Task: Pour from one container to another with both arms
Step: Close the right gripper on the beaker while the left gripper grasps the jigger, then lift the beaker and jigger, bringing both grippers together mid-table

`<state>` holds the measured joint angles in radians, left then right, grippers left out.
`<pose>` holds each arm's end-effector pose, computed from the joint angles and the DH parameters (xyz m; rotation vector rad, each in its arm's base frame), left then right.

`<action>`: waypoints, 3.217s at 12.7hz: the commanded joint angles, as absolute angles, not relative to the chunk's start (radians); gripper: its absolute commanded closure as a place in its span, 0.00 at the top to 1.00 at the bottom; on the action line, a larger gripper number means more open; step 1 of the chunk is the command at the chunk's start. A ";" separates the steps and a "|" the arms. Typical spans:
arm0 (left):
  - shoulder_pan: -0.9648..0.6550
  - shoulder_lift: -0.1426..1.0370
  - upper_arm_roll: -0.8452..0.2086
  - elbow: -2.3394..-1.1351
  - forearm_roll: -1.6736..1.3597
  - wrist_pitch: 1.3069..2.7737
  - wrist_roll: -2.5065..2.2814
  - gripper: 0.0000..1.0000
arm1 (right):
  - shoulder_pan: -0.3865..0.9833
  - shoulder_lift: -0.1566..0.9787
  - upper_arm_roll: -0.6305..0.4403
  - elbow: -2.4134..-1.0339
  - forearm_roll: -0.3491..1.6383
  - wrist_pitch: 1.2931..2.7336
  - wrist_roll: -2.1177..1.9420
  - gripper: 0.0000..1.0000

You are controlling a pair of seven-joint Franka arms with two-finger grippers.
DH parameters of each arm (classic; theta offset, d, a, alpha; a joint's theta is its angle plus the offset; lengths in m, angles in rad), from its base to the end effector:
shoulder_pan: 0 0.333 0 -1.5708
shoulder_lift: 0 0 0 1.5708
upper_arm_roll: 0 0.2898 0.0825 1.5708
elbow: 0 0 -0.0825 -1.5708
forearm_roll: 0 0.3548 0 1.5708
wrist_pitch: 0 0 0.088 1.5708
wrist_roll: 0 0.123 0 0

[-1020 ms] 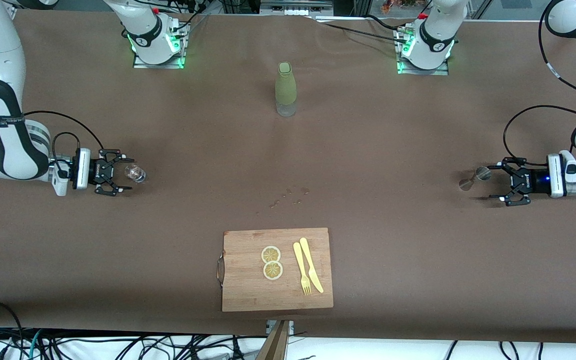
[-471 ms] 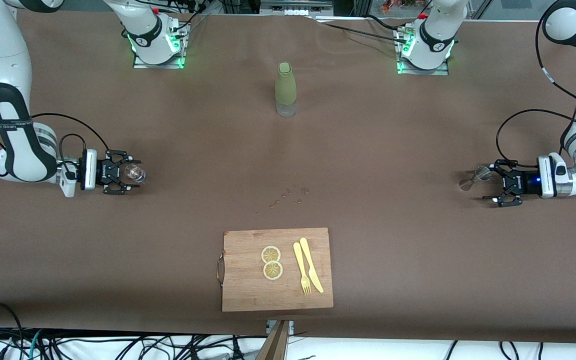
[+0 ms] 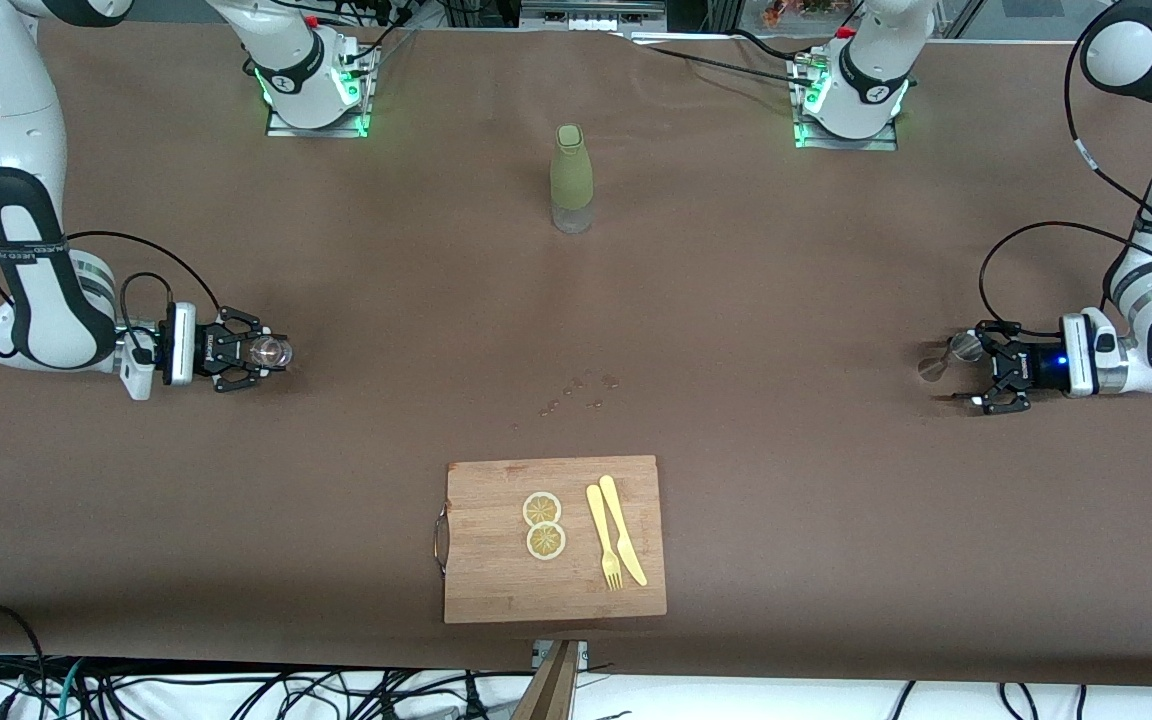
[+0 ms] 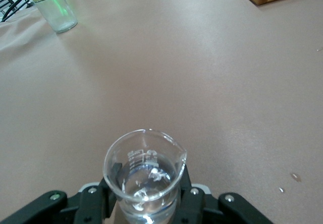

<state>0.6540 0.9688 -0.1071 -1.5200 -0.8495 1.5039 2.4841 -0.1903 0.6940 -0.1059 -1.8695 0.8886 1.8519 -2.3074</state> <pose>0.5206 0.2085 0.0935 1.4397 -1.3582 0.9802 0.5239 -0.0856 0.1163 -1.7275 -1.5078 -0.5619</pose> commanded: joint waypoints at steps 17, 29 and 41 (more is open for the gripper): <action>0.634 0.953 -0.101 -1.626 -0.945 1.511 2.563 0.00 | 0.219 0.597 -0.110 -1.721 0.890 1.934 -1.930 0.23; 0.436 0.873 -0.115 -1.681 -1.116 1.500 2.436 0.00 | 0.595 0.607 -0.109 -1.530 0.766 2.147 -1.309 0.23; 0.141 0.766 -0.115 -1.867 -1.477 1.727 2.453 0.00 | 0.710 0.627 -0.123 -1.451 0.555 2.145 -1.060 0.23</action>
